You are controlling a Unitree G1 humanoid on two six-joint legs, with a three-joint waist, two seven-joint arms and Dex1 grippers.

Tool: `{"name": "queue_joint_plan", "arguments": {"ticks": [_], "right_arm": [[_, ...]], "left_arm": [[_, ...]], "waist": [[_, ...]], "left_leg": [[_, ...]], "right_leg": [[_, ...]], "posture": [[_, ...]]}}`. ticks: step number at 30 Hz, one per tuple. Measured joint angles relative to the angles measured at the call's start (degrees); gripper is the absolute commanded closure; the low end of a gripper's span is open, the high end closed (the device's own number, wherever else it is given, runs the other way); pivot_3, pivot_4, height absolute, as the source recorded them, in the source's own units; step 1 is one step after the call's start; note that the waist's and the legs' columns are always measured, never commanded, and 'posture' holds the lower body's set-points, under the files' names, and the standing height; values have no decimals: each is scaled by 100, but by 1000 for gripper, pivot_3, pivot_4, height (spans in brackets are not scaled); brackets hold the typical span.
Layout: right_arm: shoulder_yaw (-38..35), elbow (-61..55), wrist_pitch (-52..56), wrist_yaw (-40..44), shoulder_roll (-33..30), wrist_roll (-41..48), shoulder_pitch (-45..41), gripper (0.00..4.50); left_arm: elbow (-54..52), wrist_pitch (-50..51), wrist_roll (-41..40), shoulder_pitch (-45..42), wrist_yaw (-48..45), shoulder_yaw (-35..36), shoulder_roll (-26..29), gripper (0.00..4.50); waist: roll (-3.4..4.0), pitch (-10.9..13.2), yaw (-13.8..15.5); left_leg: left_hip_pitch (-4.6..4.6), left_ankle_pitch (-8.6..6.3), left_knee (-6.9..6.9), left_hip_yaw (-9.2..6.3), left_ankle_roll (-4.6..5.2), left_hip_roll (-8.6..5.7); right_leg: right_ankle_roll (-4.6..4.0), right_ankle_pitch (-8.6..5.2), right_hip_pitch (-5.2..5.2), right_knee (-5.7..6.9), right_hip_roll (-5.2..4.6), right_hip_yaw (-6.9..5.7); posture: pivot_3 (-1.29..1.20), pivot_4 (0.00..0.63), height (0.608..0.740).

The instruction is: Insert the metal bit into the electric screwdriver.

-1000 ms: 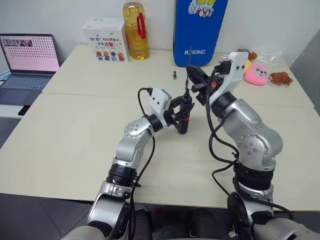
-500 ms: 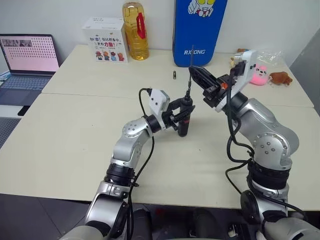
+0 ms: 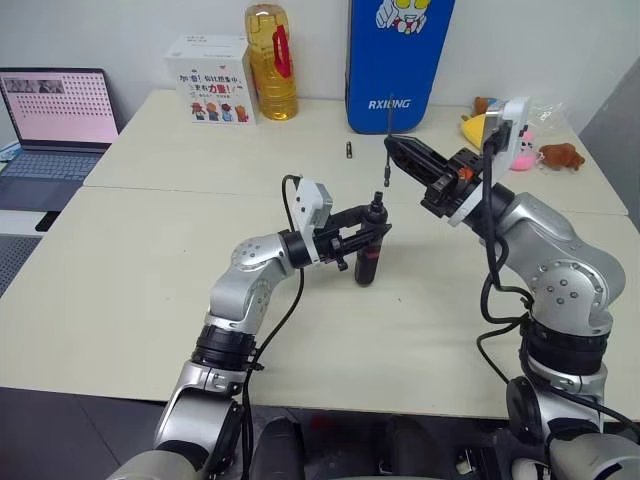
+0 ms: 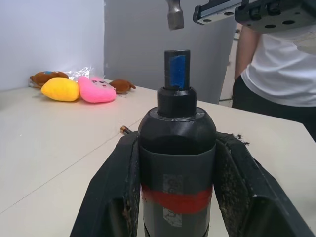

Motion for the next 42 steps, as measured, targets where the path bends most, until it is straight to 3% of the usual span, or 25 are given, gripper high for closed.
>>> {"name": "queue_joint_plan", "arguments": {"ticks": [15,42], "right_arm": [[118,-177,-18,-554,305,194,139,4478],[359,-79,-476,-566,276,4,330,4478]], "left_arm": [[2,0,11,55,93,-34,-49,2835],[1,1,30,65,114,-62,-47,2835]], "waist": [[0,0,0],[0,0,0]], "left_leg": [[0,0,1,0,0,0],[0,0,1,0,0,0]], "right_leg": [[0,0,0,2,0,0],[0,0,0,2,0,0]], "posture": [[0,150,740],[0,150,740]]}}
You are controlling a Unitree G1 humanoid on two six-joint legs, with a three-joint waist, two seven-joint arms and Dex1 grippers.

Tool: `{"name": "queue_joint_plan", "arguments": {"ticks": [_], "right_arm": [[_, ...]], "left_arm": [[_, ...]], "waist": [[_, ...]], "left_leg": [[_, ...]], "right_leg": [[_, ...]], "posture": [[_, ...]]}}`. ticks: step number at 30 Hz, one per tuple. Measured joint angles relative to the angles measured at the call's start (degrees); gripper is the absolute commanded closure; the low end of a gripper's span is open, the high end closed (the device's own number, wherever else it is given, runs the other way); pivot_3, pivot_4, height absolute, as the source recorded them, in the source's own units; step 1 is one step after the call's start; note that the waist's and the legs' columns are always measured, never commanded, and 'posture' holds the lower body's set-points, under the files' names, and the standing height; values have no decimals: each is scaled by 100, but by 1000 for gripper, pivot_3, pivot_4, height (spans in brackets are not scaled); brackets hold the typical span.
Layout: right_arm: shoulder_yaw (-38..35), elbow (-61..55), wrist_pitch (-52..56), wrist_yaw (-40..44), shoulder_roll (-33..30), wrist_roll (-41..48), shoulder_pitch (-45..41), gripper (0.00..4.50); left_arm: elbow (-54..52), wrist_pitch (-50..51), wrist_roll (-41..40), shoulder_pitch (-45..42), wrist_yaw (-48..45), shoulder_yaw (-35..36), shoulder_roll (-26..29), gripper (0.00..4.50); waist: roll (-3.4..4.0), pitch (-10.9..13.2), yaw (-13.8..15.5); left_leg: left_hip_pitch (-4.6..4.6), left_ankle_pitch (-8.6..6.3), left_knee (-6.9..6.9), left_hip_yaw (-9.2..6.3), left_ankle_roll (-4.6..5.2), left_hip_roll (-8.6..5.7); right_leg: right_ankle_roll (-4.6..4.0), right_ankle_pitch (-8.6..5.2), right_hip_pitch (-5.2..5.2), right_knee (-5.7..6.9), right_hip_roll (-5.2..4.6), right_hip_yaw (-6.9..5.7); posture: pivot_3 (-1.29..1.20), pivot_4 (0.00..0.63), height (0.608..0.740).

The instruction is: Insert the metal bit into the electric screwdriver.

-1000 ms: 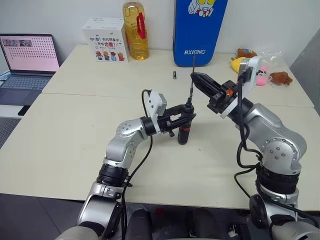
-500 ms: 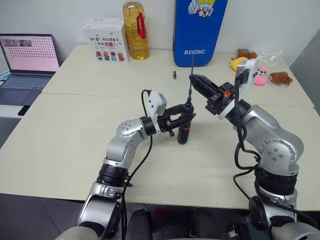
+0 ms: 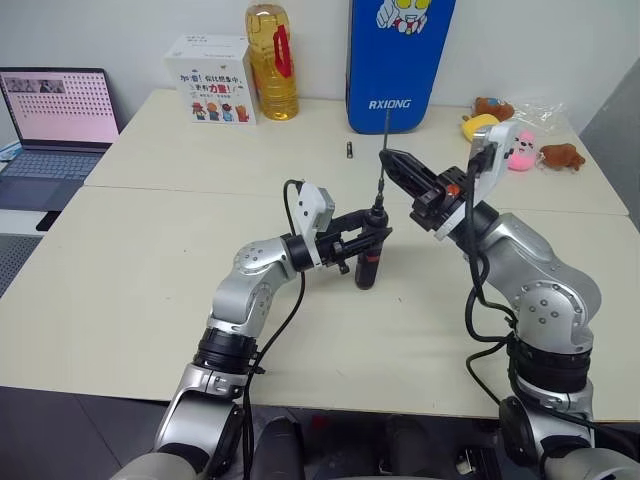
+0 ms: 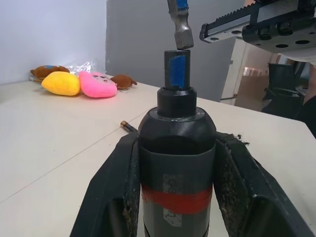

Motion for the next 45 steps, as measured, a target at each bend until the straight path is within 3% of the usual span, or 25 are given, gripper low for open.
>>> {"name": "queue_joint_plan", "arguments": {"ticks": [45], "right_arm": [[481,-606,-109,-271,-166,-443,562,4478]], "left_arm": [[-82,-3,16,90,256,-5,-24,2835]], "waist": [[0,-1,1]], "left_leg": [[9,0,2,-3,0,0]], "right_leg": [[0,0,9,1,0,-1]], "posture": [[0,150,740]]}}
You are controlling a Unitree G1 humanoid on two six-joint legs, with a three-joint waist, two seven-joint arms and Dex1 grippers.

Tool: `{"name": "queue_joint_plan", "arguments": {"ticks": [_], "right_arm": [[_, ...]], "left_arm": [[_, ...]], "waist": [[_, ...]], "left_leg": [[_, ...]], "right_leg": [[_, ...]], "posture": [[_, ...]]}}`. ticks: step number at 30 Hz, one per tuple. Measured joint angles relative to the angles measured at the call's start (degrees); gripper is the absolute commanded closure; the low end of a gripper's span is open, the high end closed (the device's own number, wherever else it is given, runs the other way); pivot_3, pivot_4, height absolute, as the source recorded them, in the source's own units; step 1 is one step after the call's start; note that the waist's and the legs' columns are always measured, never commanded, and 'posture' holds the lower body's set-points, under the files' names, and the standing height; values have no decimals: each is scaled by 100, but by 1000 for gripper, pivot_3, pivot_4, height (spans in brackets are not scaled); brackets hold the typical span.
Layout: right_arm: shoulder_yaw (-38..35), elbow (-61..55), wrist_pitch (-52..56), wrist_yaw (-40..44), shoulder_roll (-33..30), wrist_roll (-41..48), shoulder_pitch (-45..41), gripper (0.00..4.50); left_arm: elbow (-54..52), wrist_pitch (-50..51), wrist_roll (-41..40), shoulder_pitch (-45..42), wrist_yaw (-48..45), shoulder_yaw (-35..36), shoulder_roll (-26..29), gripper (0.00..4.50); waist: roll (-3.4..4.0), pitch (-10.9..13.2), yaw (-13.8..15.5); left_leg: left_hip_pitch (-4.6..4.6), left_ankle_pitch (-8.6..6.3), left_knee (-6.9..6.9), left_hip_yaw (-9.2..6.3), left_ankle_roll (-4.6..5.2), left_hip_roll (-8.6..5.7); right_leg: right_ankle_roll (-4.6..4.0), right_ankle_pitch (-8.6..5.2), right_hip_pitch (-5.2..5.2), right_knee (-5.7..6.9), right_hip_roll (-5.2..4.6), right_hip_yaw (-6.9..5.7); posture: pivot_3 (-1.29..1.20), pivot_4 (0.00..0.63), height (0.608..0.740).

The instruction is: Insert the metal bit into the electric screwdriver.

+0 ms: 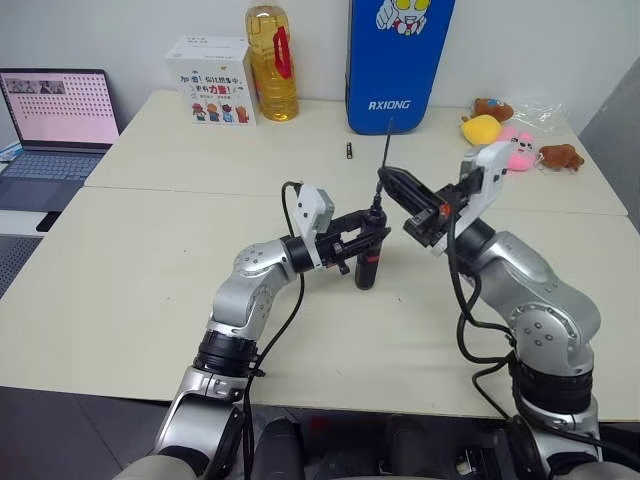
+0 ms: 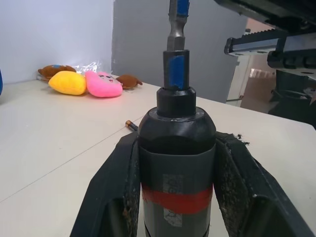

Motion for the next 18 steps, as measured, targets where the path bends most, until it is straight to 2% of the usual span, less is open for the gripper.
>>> {"name": "queue_joint_plan", "arguments": {"ticks": [18], "right_arm": [[72,-44,66,-85,-121,-279,15,4478]], "left_arm": [[-81,1,193,-1,284,-97,-103,2835]], "waist": [[0,0,-1]], "left_leg": [[6,0,1,-1,0,0]], "right_leg": [[0,0,6,1,0,0]], "posture": [[0,150,740]]}}
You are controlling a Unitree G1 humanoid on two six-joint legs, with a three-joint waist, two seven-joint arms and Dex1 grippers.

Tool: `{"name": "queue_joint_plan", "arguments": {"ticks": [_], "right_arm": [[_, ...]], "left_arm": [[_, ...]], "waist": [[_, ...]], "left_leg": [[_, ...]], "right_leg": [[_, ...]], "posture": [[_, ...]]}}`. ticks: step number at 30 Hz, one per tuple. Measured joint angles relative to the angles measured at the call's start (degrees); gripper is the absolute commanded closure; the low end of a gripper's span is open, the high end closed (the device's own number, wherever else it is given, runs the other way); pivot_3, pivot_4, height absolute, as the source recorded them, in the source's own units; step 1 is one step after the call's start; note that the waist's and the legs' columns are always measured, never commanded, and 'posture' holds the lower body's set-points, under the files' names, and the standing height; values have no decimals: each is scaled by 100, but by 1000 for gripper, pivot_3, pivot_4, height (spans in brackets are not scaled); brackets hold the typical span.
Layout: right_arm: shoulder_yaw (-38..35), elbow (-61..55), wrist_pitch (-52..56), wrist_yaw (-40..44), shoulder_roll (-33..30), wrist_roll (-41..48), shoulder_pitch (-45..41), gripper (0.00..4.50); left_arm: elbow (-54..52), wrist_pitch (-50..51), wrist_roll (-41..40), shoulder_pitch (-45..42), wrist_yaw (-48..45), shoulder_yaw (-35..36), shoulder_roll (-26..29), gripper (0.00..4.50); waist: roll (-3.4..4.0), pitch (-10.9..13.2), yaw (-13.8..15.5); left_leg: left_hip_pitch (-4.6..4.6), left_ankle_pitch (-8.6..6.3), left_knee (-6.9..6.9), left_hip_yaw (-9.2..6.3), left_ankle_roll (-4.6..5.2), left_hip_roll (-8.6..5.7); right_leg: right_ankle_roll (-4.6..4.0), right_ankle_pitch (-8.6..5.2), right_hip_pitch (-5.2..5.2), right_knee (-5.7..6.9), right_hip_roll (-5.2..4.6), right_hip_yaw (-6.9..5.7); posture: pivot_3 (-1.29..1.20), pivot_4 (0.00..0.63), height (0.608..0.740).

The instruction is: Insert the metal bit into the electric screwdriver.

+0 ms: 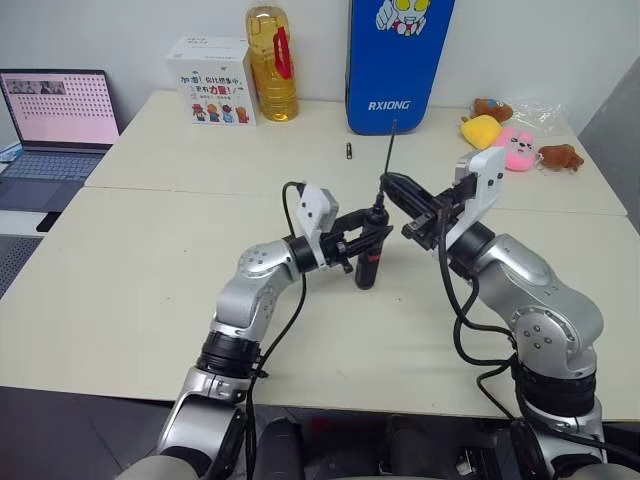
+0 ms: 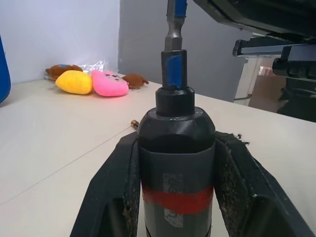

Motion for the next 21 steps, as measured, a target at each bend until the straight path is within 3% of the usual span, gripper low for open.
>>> {"name": "queue_joint_plan", "arguments": {"ticks": [21], "right_arm": [[-169,-79,375,-392,126,12,-32,4478]], "left_arm": [[-26,-72,251,29,359,-77,-215,2835]], "waist": [[0,-2,-6]], "left_leg": [[8,0,2,-4,0,0]], "right_leg": [[0,0,8,2,1,-1]], "posture": [[0,150,740]]}}
